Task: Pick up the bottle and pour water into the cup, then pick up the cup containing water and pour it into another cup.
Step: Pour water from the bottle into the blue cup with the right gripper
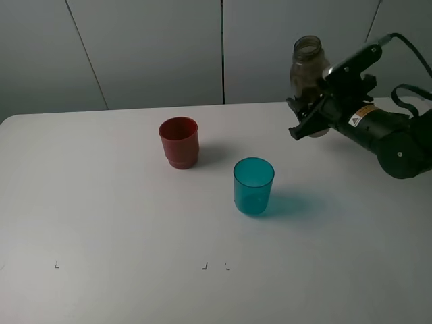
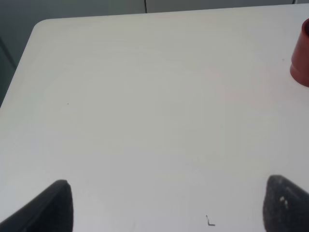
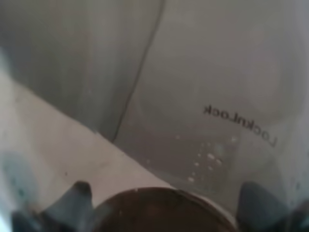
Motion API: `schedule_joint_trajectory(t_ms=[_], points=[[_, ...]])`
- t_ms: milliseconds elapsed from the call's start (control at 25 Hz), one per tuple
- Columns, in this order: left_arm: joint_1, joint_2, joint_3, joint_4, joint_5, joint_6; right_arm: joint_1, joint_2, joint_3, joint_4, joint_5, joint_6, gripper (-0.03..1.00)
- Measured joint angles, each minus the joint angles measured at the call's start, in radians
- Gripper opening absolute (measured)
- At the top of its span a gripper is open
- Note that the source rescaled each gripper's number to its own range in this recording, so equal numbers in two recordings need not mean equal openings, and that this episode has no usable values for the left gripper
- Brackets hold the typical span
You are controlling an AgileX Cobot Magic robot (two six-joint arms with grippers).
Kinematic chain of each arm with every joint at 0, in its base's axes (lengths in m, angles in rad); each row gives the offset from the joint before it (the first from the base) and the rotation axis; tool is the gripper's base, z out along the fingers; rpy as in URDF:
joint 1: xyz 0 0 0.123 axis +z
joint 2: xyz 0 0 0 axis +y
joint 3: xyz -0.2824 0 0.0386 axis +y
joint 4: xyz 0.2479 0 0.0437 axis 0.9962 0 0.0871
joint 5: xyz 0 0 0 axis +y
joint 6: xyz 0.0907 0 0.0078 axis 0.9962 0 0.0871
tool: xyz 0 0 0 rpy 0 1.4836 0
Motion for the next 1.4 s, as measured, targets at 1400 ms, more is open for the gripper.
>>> schedule_joint_trajectory(t_ms=[1400], points=[[0.0,0.0,0.0,0.0,0.0,-0.007,0.0,0.0,0.002,-0.124,0.159,-0.786,0.0]])
